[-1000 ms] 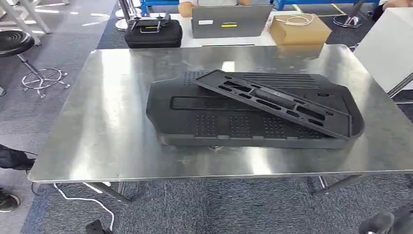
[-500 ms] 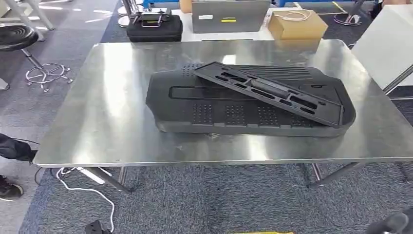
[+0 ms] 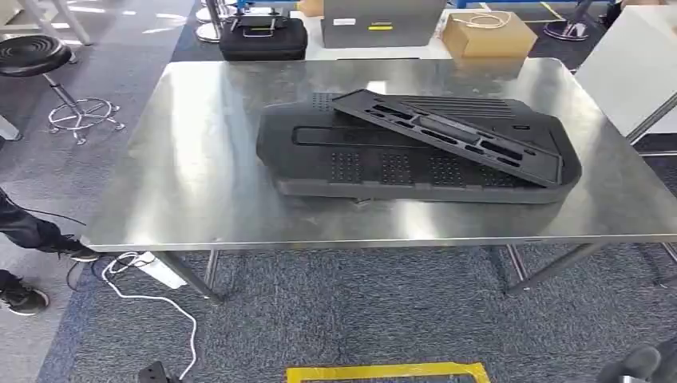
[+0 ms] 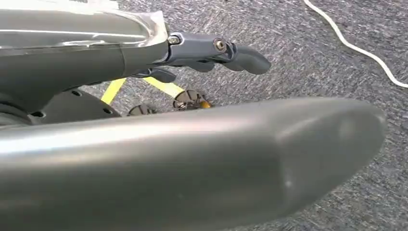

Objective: Take the parts from the cabinet and place them on the table.

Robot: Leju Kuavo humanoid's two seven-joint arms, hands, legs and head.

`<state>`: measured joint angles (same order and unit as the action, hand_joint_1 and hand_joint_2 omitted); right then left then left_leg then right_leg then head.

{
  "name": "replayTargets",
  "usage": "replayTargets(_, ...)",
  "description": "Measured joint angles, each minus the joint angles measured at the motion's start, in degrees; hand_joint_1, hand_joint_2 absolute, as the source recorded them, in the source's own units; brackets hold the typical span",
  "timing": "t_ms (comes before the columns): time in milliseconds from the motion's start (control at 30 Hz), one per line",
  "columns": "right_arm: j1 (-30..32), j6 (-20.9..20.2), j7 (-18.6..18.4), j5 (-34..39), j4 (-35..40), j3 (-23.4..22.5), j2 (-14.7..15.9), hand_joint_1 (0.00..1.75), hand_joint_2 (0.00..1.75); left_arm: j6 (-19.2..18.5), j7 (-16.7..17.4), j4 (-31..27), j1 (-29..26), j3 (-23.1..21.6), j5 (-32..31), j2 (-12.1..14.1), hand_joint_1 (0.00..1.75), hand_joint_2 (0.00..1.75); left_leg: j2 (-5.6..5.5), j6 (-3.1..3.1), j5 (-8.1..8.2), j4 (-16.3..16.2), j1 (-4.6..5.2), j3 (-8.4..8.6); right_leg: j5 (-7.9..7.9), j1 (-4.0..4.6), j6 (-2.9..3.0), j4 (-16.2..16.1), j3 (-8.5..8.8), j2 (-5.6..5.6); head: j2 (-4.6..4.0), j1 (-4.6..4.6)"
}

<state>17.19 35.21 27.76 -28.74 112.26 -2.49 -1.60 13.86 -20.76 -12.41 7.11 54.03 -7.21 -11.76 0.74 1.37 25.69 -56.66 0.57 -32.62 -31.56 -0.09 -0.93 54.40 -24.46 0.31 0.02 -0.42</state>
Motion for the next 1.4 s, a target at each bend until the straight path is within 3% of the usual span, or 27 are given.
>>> replayTargets(33,0.0,0.0,0.0,0.0,0.0,-0.1,0.0,0.00,0.00,0.0,0.0,0.0,0.0,0.0,0.0,0.0,0.00,0.00,0.02,-0.26,-0.36,0.0,-0.16,-0.24,0.06,0.13,0.12,0.0,-0.19,0.01,0.00,0.02)
replayTargets(100,-0.1,-0.1,0.1,-0.3,0.0,-0.3,-0.2,0.00,0.00,0.0,0.0,0.0,0.0,0.0,0.0,0.0,0.00,0.00,-0.17,-0.88,0.17,-0.4,-0.28,-0.80,1.32,-0.40,1.49,-0.5,-0.97,-0.45,0.00,0.11)
replayTargets(167,-0.1,-0.5,0.2,-0.3,-0.1,-0.5,-0.4,0.00,0.00,0.0,0.0,0.0,-0.1,0.0,0.0,0.0,0.00,0.00,-0.31,-1.35,6.33,-5.2,-0.43,-2.57,2.35,-0.26,2.44,-0.2,-2.58,-0.57,0.00,-0.02)
replayTargets(233,0.0,-1.0,0.3,-0.2,-0.1,-0.5,-0.4,0.00,0.00,-0.1,0.0,0.0,-0.1,0.0,0.0,0.0,0.00,0.00,-0.31,-1.75,12.00,-14.6,-0.62,-4.87,3.48,-0.13,2.46,0.2,-4.46,-0.63,0.00,-0.02)
replayTargets(267,0.0,-1.1,0.3,0.0,-0.1,-0.6,-0.4,0.00,0.00,-0.1,0.0,0.0,-0.1,0.0,0.0,0.0,0.00,0.00,-0.31,-1.85,12.33,-17.5,-0.67,-5.15,3.96,-0.11,2.42,0.4,-5.34,-0.66,0.02,-0.02)
replayTargets(333,0.0,-1.6,0.3,0.2,-0.4,-0.8,-0.5,0.00,0.00,-0.1,0.0,0.0,-0.1,0.0,0.0,0.0,0.00,0.00,-0.31,-1.89,9.10,-16.6,-0.76,-2.97,4.75,-0.12,2.18,1.2,-7.28,-0.68,0.00,-0.02)
replayTargets(400,0.1,-1.8,0.3,0.4,-0.4,-1.0,-0.6,0.00,0.00,-0.1,0.0,0.0,0.0,0.0,0.0,0.0,0.00,0.00,-0.31,-1.79,5.25,-7.8,-0.92,3.18,5.32,-0.20,1.76,2.5,-9.22,-0.61,0.00,-0.02)
replayTargets(433,0.1,-1.8,0.3,0.5,-0.4,-1.1,-0.6,0.00,0.00,-0.2,0.0,0.0,0.0,0.0,0.0,0.0,0.00,0.00,-0.32,-1.63,5.91,-2.9,-0.95,6.56,5.52,-0.13,1.44,3.1,-9.93,-0.55,0.00,-0.04)
replayTargets(467,0.1,-2.0,0.3,0.6,-0.4,-1.2,-0.7,0.00,0.00,-0.2,-0.2,0.0,0.1,0.0,0.0,0.0,0.00,0.00,-0.39,-1.39,6.91,0.6,-0.80,8.40,5.63,0.08,1.25,3.8,-10.50,-0.47,0.00,0.02)
replayTargets(533,0.2,-2.3,0.3,0.8,-0.4,-1.5,-0.8,0.00,0.00,-0.2,-0.4,0.0,0.1,0.0,0.0,0.0,0.00,0.00,-0.38,-1.09,7.23,0.9,-0.58,7.84,6.68,0.02,0.45,3.8,-11.04,-0.52,0.00,0.02)
replayTargets(600,0.2,-2.5,0.3,1.1,-0.5,-1.9,-0.9,0.00,0.00,-0.3,-0.4,0.0,-0.1,0.0,0.0,-0.1,0.00,0.00,-0.12,0.23,6.21,1.0,-0.84,7.04,7.14,-0.19,-0.29,3.9,-11.56,-0.31,0.00,0.04)
replayTargets(667,0.5,-2.9,0.4,1.4,-0.8,-2.3,-1.0,0.00,0.00,-0.3,-0.4,0.0,0.0,0.0,0.0,-0.1,0.00,0.00,0.16,1.15,5.07,0.9,-0.74,5.72,1.43,-0.35,-0.88,7.6,-12.83,-0.27,0.00,0.18)
replayTargets(733,0.5,-2.9,0.4,1.5,-1.0,-2.5,-1.1,0.00,0.00,-0.3,-0.5,0.0,0.0,0.0,0.0,-0.1,0.00,0.00,0.47,1.43,3.98,0.8,-0.46,4.38,-4.45,-0.41,-1.32,16.1,-14.78,-0.29,0.00,0.13)
replayTargets(767,0.6,-3.0,0.4,1.5,-1.1,-2.5,-1.1,0.00,0.00,-0.3,-0.5,0.0,0.0,0.0,0.0,-0.1,0.00,0.00,0.67,1.54,3.46,0.8,-0.29,3.58,-5.47,-0.42,-1.42,19.9,-15.28,-0.29,0.00,0.15)
replayTargets(800,0.6,-3.0,0.4,1.6,-1.2,-2.6,-1.1,0.00,0.00,-0.4,-0.5,0.0,0.0,0.0,0.0,-0.1,0.00,0.00,0.76,1.54,3.15,0.7,-0.18,2.95,-4.47,-0.41,-1.41,21.2,-14.89,-0.29,0.02,0.13)
replayTargets(833,0.8,-3.0,0.4,1.6,-1.4,-2.6,-1.2,0.00,0.00,-0.4,-0.5,0.0,0.0,0.0,0.0,-0.1,0.00,0.00,1.01,1.56,2.72,0.7,-0.03,2.32,-2.11,-0.40,-1.35,20.4,-13.47,-0.30,0.02,0.13)
replayTargets(900,0.8,-3.2,0.5,1.8,-1.4,-2.8,-1.3,0.00,0.00,-0.4,-0.5,0.0,0.0,0.0,0.0,-0.1,0.00,0.00,1.45,1.52,2.03,0.6,0.25,1.55,1.84,-0.31,-0.76,12.7,-7.89,-0.65,0.00,0.13)
replayTargets(967,0.6,-3.5,0.6,2.0,-1.4,-3.0,-1.4,0.00,0.00,-0.3,-0.5,0.0,-0.1,0.0,0.0,-0.2,0.00,0.00,1.92,1.28,1.72,0.5,0.68,1.50,0.94,0.58,0.32,2.1,-0.89,-3.52,0.00,0.15)
replayTargets(1000,0.4,-3.6,0.6,2.1,-1.4,-3.1,-1.5,0.00,0.00,-0.2,-0.5,0.0,-0.1,0.0,0.0,-0.2,0.00,0.00,2.46,0.92,1.42,0.5,0.64,1.48,0.48,0.60,0.77,0.5,-0.20,-3.39,0.00,0.00)
replayTargets(1100,0.7,-4.1,0.7,2.3,-1.4,-3.6,-1.8,0.00,0.00,0.0,-0.5,0.0,-0.1,0.0,0.0,-0.2,0.00,0.00,3.88,0.13,0.88,0.4,0.68,1.17,0.57,0.46,1.28,-1.2,-0.33,-1.98,0.00,0.09)
replayTargets(1133,0.8,-4.3,0.7,2.4,-1.5,-3.6,-2.1,0.00,0.00,0.0,-0.5,0.0,0.0,0.0,0.0,-0.1,0.00,0.00,2.80,-0.25,2.02,-0.3,0.54,0.53,1.13,0.11,1.75,-1.4,-0.56,-1.82,0.00,0.00)
replayTargets(1167,0.7,-4.7,0.7,2.6,-1.5,-3.7,-2.2,0.00,0.00,0.0,-0.5,0.0,-0.1,0.0,0.0,-0.1,0.00,0.00,1.26,-0.61,4.78,-3.1,0.24,-0.69,1.53,0.15,2.14,-1.4,-1.30,-1.19,0.00,0.00)
replayTargets(1233,0.8,-5.4,0.4,3.3,-2.1,-4.3,-2.6,0.00,0.00,0.0,-0.4,0.0,-0.2,0.1,0.0,0.0,0.00,0.00,0.18,-1.06,9.98,-12.1,-0.21,-3.91,2.07,0.24,2.53,-1.1,-2.33,-0.45,0.00,-0.11)
replayTargets(1267,0.7,-6.1,0.3,3.7,-2.6,-4.7,-2.8,0.00,0.00,0.0,-0.4,0.0,-0.2,0.1,0.0,0.0,0.00,0.00,-0.02,-1.25,11.41,-16.0,-0.31,-5.25,2.31,0.32,2.55,-0.9,-2.77,-0.04,0.00,-0.11)
replayTargets(1300,0.5,-7.0,-0.2,4.4,-3.5,-5.5,-3.1,0.00,0.00,0.0,-0.4,0.0,-0.2,0.1,0.0,0.0,0.00,0.00,-0.07,-1.37,11.33,-17.7,-0.41,-5.56,2.47,0.33,2.48,-0.6,-3.19,0.46,0.02,-0.11)
replayTargets(1333,0.1,-7.8,-0.7,4.9,-4.8,-6.4,-3.3,0.00,0.00,0.0,-0.4,0.0,-0.2,0.1,0.0,0.0,0.00,0.00,-0.08,-1.47,9.98,-16.5,-0.58,-4.43,2.55,0.33,2.40,-0.3,-3.61,1.01,0.02,-0.11)
replayTargets(1400,-0.6,-10.1,-0.5,5.7,-7.3,-8.5,-4.1,0.00,0.00,0.0,-0.4,0.0,-0.2,0.1,0.0,0.0,0.00,0.00,-0.56,-1.54,5.19,-7.4,-0.97,0.67,2.46,0.25,2.25,0.7,-4.29,2.18,0.00,-0.11)
